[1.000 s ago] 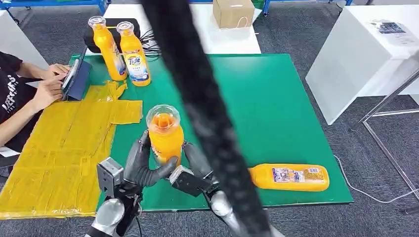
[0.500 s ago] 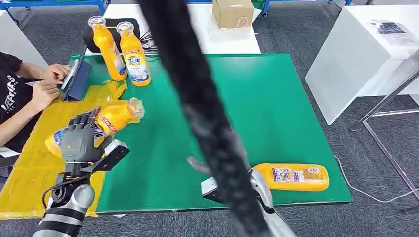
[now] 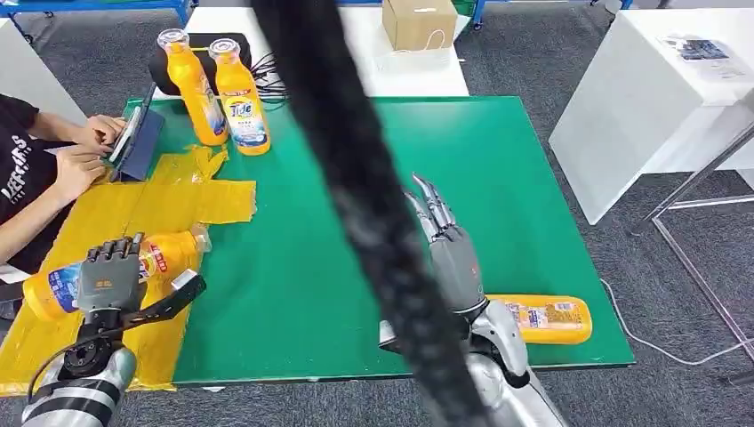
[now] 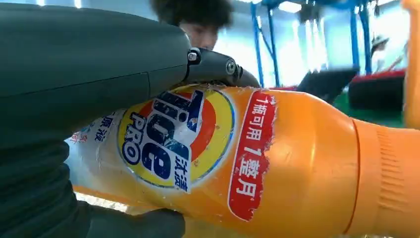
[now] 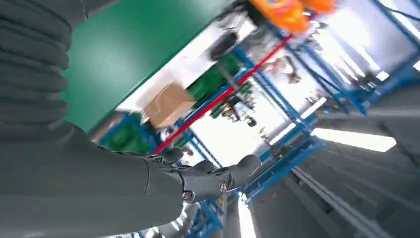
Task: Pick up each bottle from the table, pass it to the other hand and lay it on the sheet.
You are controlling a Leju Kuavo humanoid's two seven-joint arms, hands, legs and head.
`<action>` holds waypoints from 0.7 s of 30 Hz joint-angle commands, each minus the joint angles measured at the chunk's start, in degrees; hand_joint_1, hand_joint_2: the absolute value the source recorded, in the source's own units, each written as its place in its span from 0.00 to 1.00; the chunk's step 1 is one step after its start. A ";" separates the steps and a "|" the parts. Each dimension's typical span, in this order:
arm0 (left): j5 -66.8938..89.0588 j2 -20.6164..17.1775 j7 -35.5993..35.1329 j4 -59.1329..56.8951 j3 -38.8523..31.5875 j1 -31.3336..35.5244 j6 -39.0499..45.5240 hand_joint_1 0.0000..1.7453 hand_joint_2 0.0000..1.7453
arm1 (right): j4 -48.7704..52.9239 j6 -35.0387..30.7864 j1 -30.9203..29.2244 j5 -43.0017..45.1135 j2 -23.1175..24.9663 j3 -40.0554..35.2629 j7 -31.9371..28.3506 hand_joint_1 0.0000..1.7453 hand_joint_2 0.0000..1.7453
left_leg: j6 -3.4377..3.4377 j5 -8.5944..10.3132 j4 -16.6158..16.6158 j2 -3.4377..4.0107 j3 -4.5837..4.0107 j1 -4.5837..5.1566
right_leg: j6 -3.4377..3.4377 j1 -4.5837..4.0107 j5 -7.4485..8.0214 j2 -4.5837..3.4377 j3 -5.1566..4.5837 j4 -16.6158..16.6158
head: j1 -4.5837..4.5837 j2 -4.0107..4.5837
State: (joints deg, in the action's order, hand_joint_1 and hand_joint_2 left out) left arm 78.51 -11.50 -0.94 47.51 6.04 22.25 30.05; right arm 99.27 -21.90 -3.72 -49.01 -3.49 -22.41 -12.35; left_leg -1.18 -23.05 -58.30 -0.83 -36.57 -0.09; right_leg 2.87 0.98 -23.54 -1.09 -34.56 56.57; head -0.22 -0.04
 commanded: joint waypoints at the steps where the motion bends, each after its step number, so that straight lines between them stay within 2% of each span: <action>1: -1.06 4.41 1.63 -12.52 -2.39 -0.09 1.74 1.00 1.00 | -6.34 10.74 -3.00 -4.87 -12.69 -1.22 2.48 0.00 1.00 | 0.00 -0.10 0.14 0.01 0.44 0.03 | -0.07 -0.01 -0.08 0.15 0.49 -0.20 | 0.00 0.00; 2: -2.75 5.05 3.48 -13.37 -2.92 0.38 1.61 1.00 1.00 | -6.87 11.78 -3.07 -3.76 -13.97 -1.77 0.95 0.00 1.00 | -0.01 -0.05 0.12 -0.02 0.31 0.05 | -0.03 0.03 -0.05 0.11 0.36 -0.15 | -0.02 0.00; 3: -4.40 5.68 4.86 -13.96 -3.52 0.81 1.49 1.00 1.00 | -7.30 13.08 -3.05 -2.87 -15.27 -1.87 0.46 0.00 1.00 | 0.00 -0.14 0.18 0.02 0.58 0.04 | -0.09 -0.01 -0.10 0.17 0.65 -0.27 | 0.00 0.00; 4: -5.97 6.18 6.03 -14.25 -4.12 1.07 1.13 0.88 1.00 | -7.71 13.24 -3.09 -3.37 -16.34 -2.00 0.22 0.00 1.00 | -0.01 -0.10 0.18 -0.06 0.53 0.06 | -0.07 0.02 -0.09 0.22 0.63 -0.25 | 0.00 0.00; 5: -7.60 6.71 7.28 -14.36 -4.73 1.28 0.78 0.02 1.00 | -8.18 13.65 -3.06 -3.52 -17.41 -1.99 -0.05 0.00 1.00 | 0.00 -0.08 0.21 -0.10 0.54 0.08 | -0.07 0.04 -0.09 0.24 0.66 -0.27 | -0.02 0.00; 7: -10.16 7.37 9.47 -14.59 -5.46 1.63 0.10 0.00 1.00 | -8.53 15.33 -2.98 -1.98 -19.90 -1.69 -1.08 0.00 1.00 | 0.03 -0.08 0.14 -0.07 0.43 0.06 | -0.09 0.01 -0.07 0.20 0.54 -0.20 | -0.09 0.00; 10: -10.16 7.37 9.47 -14.59 -5.46 1.63 0.10 0.00 1.00 | -8.53 15.33 -2.98 -1.98 -19.90 -1.69 -1.08 0.00 1.00 | -0.04 0.00 0.07 -0.44 0.23 0.14 | -0.01 0.10 -0.08 0.37 0.40 -0.12 | 0.00 0.00; 14: -17.25 8.40 15.36 -14.69 -7.41 2.32 0.85 0.00 1.00 | -8.10 19.79 -2.69 4.17 -26.46 -0.27 -4.57 0.00 1.00 | 0.01 -0.06 0.07 -0.31 0.45 0.18 | -0.10 0.11 -0.08 0.33 0.65 -0.14 | -0.04 0.00; 21: -23.01 9.44 20.88 -13.17 -8.12 2.20 3.98 0.00 1.00 | -6.49 23.13 -0.39 9.37 -30.96 3.63 -8.29 0.00 1.00 | -0.09 0.04 0.04 -0.47 0.34 0.21 | 0.00 0.16 -0.05 0.44 0.56 -0.09 | -0.02 0.00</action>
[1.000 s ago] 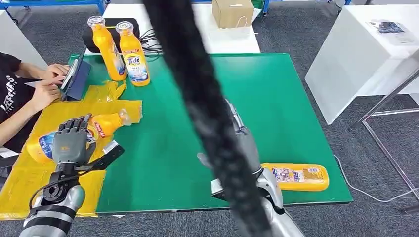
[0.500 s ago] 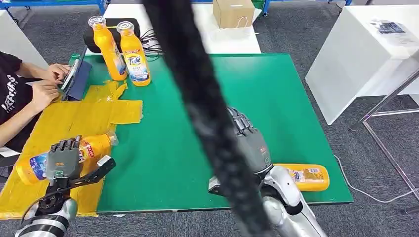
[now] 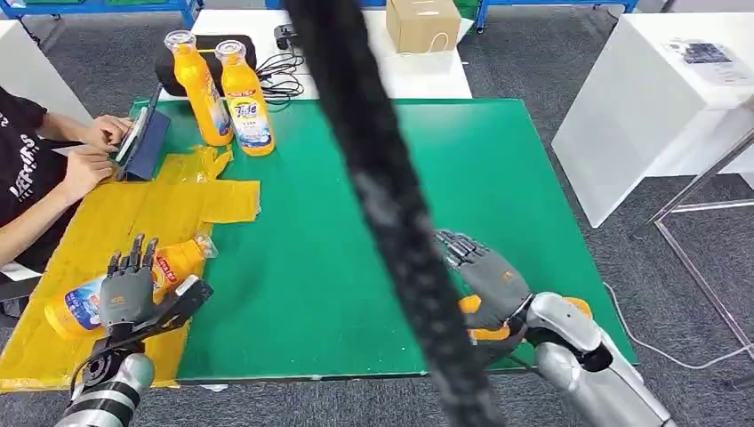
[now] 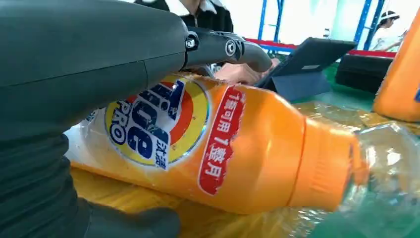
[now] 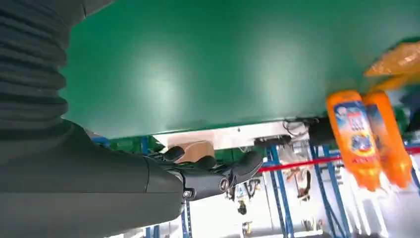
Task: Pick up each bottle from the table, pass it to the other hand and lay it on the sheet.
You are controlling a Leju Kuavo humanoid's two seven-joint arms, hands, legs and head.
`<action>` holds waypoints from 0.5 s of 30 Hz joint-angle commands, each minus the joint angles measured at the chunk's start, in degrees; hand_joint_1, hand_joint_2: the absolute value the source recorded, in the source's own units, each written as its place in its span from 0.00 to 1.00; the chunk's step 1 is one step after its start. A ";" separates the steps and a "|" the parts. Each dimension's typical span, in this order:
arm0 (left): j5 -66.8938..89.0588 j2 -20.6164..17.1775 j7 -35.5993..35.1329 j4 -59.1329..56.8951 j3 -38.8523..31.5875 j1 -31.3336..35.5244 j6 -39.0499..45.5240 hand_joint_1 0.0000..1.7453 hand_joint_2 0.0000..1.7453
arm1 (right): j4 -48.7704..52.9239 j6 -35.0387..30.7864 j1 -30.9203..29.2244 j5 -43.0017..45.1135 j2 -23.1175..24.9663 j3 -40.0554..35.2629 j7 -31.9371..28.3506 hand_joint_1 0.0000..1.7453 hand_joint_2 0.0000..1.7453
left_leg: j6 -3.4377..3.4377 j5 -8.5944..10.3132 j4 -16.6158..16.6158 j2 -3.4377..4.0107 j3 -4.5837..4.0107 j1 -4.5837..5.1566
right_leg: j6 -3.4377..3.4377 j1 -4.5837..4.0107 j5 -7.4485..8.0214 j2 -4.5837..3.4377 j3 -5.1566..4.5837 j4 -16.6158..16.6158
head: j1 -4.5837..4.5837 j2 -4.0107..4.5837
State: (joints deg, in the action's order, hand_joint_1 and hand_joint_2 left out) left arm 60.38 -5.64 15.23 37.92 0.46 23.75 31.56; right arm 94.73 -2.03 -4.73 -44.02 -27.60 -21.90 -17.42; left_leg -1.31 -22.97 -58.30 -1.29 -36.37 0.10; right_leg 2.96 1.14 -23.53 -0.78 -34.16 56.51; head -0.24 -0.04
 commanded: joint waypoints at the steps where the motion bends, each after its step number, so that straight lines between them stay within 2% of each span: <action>1: -5.88 3.76 5.31 -2.98 -2.78 0.45 3.08 0.00 1.00 | -1.71 3.12 1.31 4.32 -7.08 3.91 -3.23 0.00 1.00 | 0.03 -0.03 0.03 -0.05 0.11 0.03 | -0.07 0.02 -0.06 0.17 0.11 -0.03 | 0.00 0.00; 5: -7.30 3.84 6.37 -1.43 -2.87 -0.30 3.63 0.00 1.00 | -1.08 3.33 2.54 4.42 -7.41 4.57 -3.19 0.00 1.00 | 0.04 -0.07 0.07 0.03 0.22 0.02 | -0.12 -0.01 -0.08 0.13 0.22 -0.09 | 0.00 0.00; 10: -11.06 4.45 9.04 4.43 -2.61 -2.82 4.98 0.00 1.00 | 0.94 3.00 7.88 4.09 -9.89 9.03 -1.10 0.00 1.00 | 0.03 -0.05 0.01 -0.01 0.06 0.01 | -0.06 -0.01 -0.06 0.17 0.06 -0.02 | 0.00 0.00; 15: -11.18 4.41 8.85 5.19 -2.47 -3.15 4.74 0.00 1.00 | 1.05 2.99 8.11 4.07 -9.75 9.38 -1.10 0.00 1.00 | 0.08 -0.14 0.01 0.17 0.07 -0.02 | -0.12 -0.06 -0.07 0.04 0.05 -0.04 | 0.00 0.00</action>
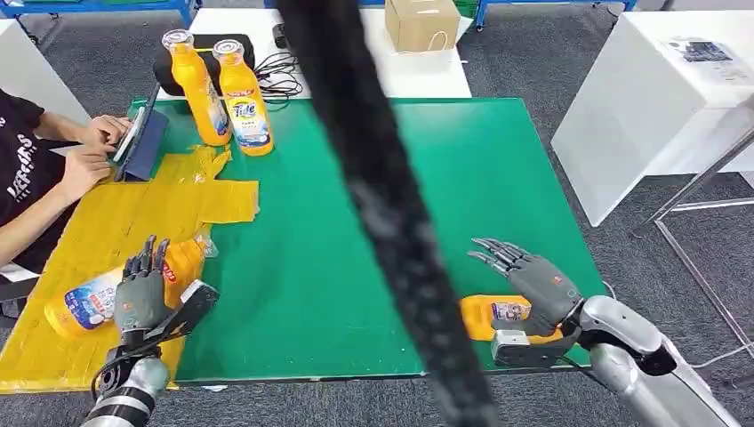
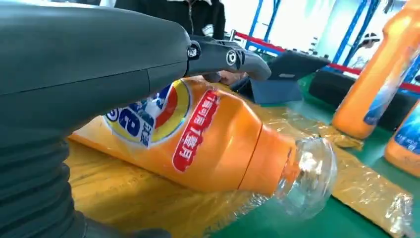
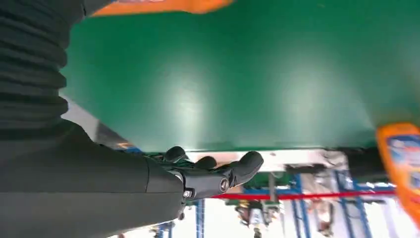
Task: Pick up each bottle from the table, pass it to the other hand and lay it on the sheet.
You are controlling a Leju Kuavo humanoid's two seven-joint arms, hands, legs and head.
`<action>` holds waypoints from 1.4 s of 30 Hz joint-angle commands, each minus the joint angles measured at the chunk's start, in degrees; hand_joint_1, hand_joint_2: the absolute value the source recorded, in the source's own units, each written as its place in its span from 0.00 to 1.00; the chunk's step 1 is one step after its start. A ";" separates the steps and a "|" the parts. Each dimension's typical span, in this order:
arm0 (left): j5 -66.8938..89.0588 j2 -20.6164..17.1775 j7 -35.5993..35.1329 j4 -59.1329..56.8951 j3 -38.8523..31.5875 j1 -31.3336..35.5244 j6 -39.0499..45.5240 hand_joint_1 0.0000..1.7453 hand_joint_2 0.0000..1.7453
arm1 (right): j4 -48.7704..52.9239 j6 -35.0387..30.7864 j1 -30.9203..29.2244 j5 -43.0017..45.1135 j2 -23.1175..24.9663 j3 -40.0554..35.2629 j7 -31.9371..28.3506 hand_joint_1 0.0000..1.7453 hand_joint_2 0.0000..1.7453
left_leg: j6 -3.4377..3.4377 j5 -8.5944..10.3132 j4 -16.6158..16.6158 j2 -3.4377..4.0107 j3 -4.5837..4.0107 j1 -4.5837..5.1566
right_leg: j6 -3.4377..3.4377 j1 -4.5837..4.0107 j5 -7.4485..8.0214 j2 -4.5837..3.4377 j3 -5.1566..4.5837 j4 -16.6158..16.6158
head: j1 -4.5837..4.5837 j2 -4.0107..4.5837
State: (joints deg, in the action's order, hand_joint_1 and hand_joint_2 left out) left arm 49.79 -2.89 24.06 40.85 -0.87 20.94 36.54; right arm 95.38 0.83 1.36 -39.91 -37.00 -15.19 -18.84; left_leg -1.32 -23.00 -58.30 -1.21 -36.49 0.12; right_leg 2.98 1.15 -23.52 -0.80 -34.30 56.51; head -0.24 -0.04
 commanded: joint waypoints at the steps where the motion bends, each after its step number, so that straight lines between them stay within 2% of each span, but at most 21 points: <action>1: -0.59 1.65 0.01 2.27 -1.13 -0.34 -0.25 0.00 1.00 | 0.39 0.13 2.03 -0.03 -0.35 2.67 0.32 0.00 1.00 | 0.09 -0.10 0.01 0.10 0.16 -0.02 | -0.13 -0.05 -0.06 0.05 0.15 -0.03 | -0.02 0.00; 10: -0.59 1.65 0.01 2.27 -1.13 -0.34 -0.25 0.00 1.00 | 0.39 0.13 2.03 -0.03 -0.35 2.67 0.32 0.00 1.00 | 0.07 -0.05 0.03 0.07 0.08 -0.02 | -0.08 -0.03 -0.03 0.02 0.05 -0.03 | -0.02 0.00; 11: -0.59 1.65 0.01 2.27 -1.13 -0.34 -0.25 0.00 1.00 | 0.39 0.13 2.03 -0.03 -0.35 2.67 0.32 0.00 1.00 | 0.14 -0.17 0.06 0.17 0.33 -0.05 | -0.20 -0.09 -0.12 0.06 0.30 -0.09 | -0.02 0.00; 16: -0.59 1.65 0.01 2.27 -1.13 -0.34 -0.25 0.00 1.00 | 0.39 0.13 2.03 -0.03 -0.35 2.67 0.32 0.00 1.00 | 0.08 -0.06 0.03 0.08 0.11 -0.04 | -0.10 -0.05 -0.04 0.02 0.08 -0.04 | 0.00 0.00; 18: -1.93 1.70 1.39 5.93 -0.41 -1.63 0.95 0.00 1.00 | 1.08 0.99 4.39 0.27 -0.86 4.84 1.46 0.00 1.00 | 0.14 -0.17 0.03 0.15 0.31 -0.06 | -0.20 -0.09 -0.12 0.05 0.28 -0.06 | 0.00 0.00; 24: -3.78 1.19 0.44 18.71 0.54 -5.69 0.21 0.00 1.00 | 2.82 1.36 13.42 1.35 -3.09 12.04 3.45 0.00 1.00 | 0.08 -0.09 -0.02 -0.10 0.04 -0.05 | -0.10 -0.06 -0.11 0.20 0.05 -0.02 | -0.02 0.00; 26: -3.93 1.03 0.27 20.53 0.89 -6.34 0.06 0.00 1.00 | 2.93 1.64 15.04 0.84 -3.44 13.07 4.64 0.00 1.00 | 0.13 -0.24 -0.03 -0.04 0.27 -0.06 | -0.19 -0.10 -0.24 0.23 0.31 -0.03 | 0.00 0.00; 27: -4.33 1.12 0.16 21.36 0.91 -6.70 0.03 0.00 1.00 | 2.87 1.75 15.69 -0.05 -3.60 13.51 5.98 0.00 1.00 | 0.08 -0.10 0.01 -0.05 0.03 -0.02 | -0.10 -0.04 -0.11 0.15 0.06 -0.02 | -0.02 0.00; 29: -6.17 1.49 0.57 23.81 1.09 -7.87 -0.83 0.00 1.00 | 2.97 1.49 17.25 -1.28 -3.39 14.52 7.88 0.00 1.00 | 0.10 -0.17 0.01 -0.01 0.12 -0.04 | -0.14 -0.07 -0.14 0.15 0.14 -0.04 | 0.00 0.00; 31: -9.70 2.49 3.16 28.13 2.26 -9.26 -2.59 0.00 1.00 | 2.45 2.74 19.83 -0.12 -4.10 15.48 9.23 0.00 1.00 | 0.11 -0.18 0.03 0.00 0.15 -0.03 | -0.15 -0.06 -0.14 0.15 0.15 -0.06 | -0.02 0.00; 32: -14.50 3.08 5.60 31.80 3.32 -10.24 -6.11 0.00 1.00 | 1.12 3.46 20.69 0.72 -3.42 16.64 10.59 0.00 1.00 | 0.09 -0.17 -0.01 -0.09 0.06 -0.05 | -0.13 -0.08 -0.14 0.22 0.10 -0.05 | 0.00 0.00; 34: -20.04 3.68 3.75 37.95 4.98 -12.24 -12.21 0.00 1.00 | -1.54 3.09 21.12 0.47 -1.94 17.51 10.00 0.00 1.00 | 0.09 -0.17 -0.03 -0.11 0.05 -0.05 | -0.13 -0.08 -0.15 0.27 0.07 -0.06 | -0.02 0.00; 38: -24.13 4.02 4.23 45.85 6.55 -14.87 -14.48 0.00 1.00 | -2.30 2.59 22.64 -0.38 -0.64 18.12 10.49 0.00 1.00 | 0.07 -0.14 0.01 -0.02 0.00 -0.06 | -0.09 -0.08 -0.08 0.13 -0.04 -0.11 | -0.04 0.00; 39: -25.14 3.99 4.43 47.63 6.64 -15.44 -14.88 0.00 1.00 | -2.04 2.41 23.18 -0.76 -0.14 18.53 11.02 0.00 1.00 | 0.13 -0.32 0.02 0.02 0.32 -0.08 | -0.20 -0.13 -0.24 0.23 0.31 -0.17 | 0.00 0.00; 41: -26.84 3.97 4.72 49.88 6.61 -16.29 -16.01 0.00 1.00 | -1.82 2.33 24.00 -1.47 0.56 19.03 11.88 0.00 1.00 | 0.07 -0.14 0.01 0.00 -0.04 -0.06 | -0.09 -0.07 -0.07 0.11 -0.09 -0.11 | -0.02 0.00; 42: -27.47 4.03 4.87 50.65 6.65 -16.62 -16.64 0.00 1.00 | -1.83 2.22 24.18 -1.92 1.04 19.28 12.29 0.00 1.00 | 0.11 -0.22 0.01 0.00 0.08 -0.08 | -0.14 -0.11 -0.14 0.16 0.06 -0.13 | -0.02 0.00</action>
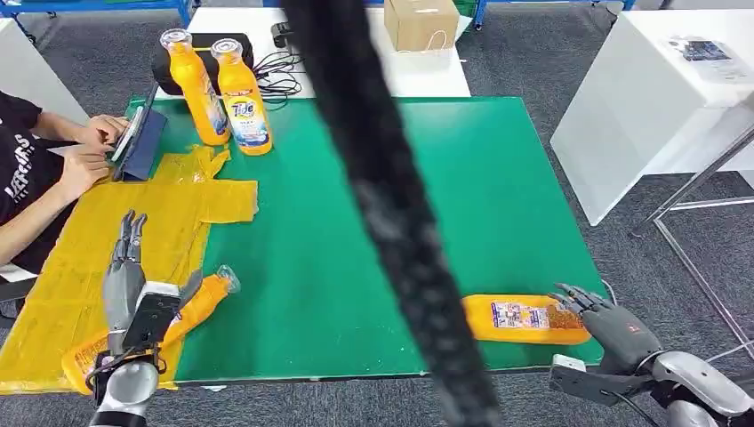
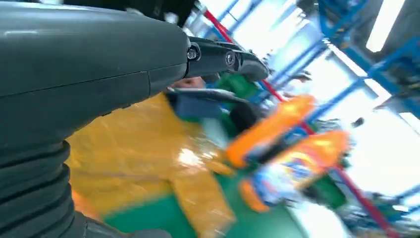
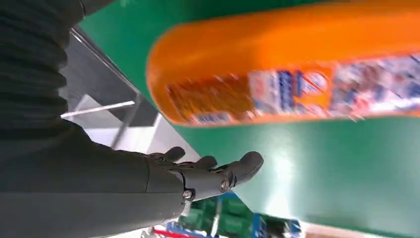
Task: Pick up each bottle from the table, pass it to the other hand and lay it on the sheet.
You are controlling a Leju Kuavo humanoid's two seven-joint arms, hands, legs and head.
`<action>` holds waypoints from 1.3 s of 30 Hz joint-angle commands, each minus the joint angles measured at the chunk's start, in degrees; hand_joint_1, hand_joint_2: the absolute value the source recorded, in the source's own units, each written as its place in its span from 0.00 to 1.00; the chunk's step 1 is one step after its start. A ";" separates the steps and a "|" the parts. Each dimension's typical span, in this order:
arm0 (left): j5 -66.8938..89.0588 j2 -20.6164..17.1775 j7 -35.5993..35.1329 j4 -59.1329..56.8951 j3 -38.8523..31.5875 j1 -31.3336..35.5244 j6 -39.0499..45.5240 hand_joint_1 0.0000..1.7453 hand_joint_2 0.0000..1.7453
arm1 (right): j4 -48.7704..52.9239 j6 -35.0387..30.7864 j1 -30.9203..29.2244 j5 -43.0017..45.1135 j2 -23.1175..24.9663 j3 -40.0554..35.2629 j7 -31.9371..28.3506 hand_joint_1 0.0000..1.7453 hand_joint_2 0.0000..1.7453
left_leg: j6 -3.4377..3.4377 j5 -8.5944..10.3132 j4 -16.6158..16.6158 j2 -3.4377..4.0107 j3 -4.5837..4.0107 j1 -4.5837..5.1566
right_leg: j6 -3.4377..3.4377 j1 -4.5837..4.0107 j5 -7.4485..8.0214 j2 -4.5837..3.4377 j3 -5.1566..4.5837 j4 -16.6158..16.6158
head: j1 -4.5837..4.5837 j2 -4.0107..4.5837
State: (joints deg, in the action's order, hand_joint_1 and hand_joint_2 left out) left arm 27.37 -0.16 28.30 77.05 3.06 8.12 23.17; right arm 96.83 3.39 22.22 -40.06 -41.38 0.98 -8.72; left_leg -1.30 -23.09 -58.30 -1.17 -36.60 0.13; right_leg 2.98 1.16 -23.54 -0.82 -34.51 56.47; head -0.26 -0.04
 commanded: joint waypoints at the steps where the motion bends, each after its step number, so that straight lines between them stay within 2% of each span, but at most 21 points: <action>1: -5.29 1.34 0.68 14.74 2.69 -3.94 -3.46 0.00 1.00 | -3.35 -0.36 3.29 -1.91 5.58 3.16 2.26 0.00 1.00 | 0.08 -0.09 0.02 -0.04 0.14 -0.08 | -0.11 -0.11 -0.08 0.16 0.19 -0.08 | 0.00 0.00; 6: -6.37 1.68 1.11 16.37 3.58 -4.90 -5.17 0.00 1.00 | -5.13 -0.82 1.95 -4.76 7.21 2.21 3.53 0.00 1.00 | 0.10 -0.12 0.07 0.01 0.23 -0.08 | -0.15 -0.11 -0.08 0.13 0.26 -0.12 | -0.02 0.00; 11: -5.29 2.03 1.07 17.96 6.86 -5.86 -5.90 0.00 1.00 | -11.69 -5.07 -6.01 -12.42 13.97 -2.42 3.39 0.00 1.00 | 0.07 -0.09 0.10 0.18 0.22 -0.17 | -0.11 -0.19 0.02 -0.06 0.23 -0.24 | 0.02 0.00; 14: -4.74 2.23 0.63 18.37 7.43 -6.28 -5.75 0.00 1.00 | -12.05 -6.76 -8.59 -14.87 16.13 -4.53 4.58 0.00 1.00 | 0.12 -0.14 0.17 0.39 0.40 -0.18 | -0.17 -0.21 0.02 -0.18 0.36 -0.30 | 0.00 0.00; 17: -4.62 2.51 0.19 18.23 7.19 -6.58 -5.83 0.00 1.00 | -12.47 -8.62 -10.47 -16.90 18.29 -4.87 5.38 0.00 1.00 | 0.07 -0.08 0.08 0.37 0.18 -0.12 | -0.10 -0.13 0.04 -0.22 0.12 -0.16 | 0.00 0.00; 21: -4.69 2.61 0.15 18.16 6.97 -6.64 -5.98 0.00 1.00 | -12.26 -9.98 -10.62 -17.34 19.10 -4.10 4.92 0.00 1.00 | 0.12 -0.14 0.10 0.38 0.33 -0.11 | -0.17 -0.14 -0.03 -0.18 0.27 -0.16 | -0.02 0.00; 24: -4.50 3.02 0.12 18.22 6.63 -7.07 -5.84 0.00 1.00 | -11.46 -13.14 -12.72 -18.31 23.19 -2.99 3.63 0.00 1.00 | 0.11 -0.11 0.09 0.38 0.27 -0.14 | -0.15 -0.16 0.00 -0.21 0.23 -0.15 | 0.00 0.00; 28: -4.54 3.29 0.17 17.88 6.61 -6.98 -6.01 0.00 1.00 | -10.89 -13.77 -13.63 -18.44 24.63 -2.91 3.09 0.00 1.00 | 0.16 -0.18 0.12 0.54 0.44 -0.12 | -0.21 -0.15 -0.05 -0.29 0.35 -0.13 | -0.02 0.00; 30: -4.57 3.37 0.18 17.72 6.65 -6.89 -6.05 0.00 1.00 | -11.03 -13.70 -13.94 -18.53 24.89 -3.14 3.01 0.00 1.00 | 0.10 -0.09 0.06 0.35 0.21 -0.10 | -0.14 -0.12 -0.02 -0.17 0.17 -0.08 | 0.00 0.00; 39: -4.85 3.52 0.24 17.40 6.90 -6.84 -6.39 0.00 1.00 | -14.81 -12.78 -15.60 -21.84 24.93 -4.30 5.72 0.00 1.00 | 0.09 -0.09 0.05 0.32 0.18 -0.08 | -0.11 -0.09 -0.01 -0.19 0.16 -0.07 | 0.02 0.00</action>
State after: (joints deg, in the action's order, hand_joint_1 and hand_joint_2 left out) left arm 22.77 2.75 28.76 96.06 9.66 0.53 16.85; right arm 88.28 -9.60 9.97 -60.45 -19.54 -2.08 -4.09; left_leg -1.28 -23.12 -58.30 -0.94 -36.60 0.11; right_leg 2.97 1.14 -23.54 -1.00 -34.53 56.49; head -0.24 -0.04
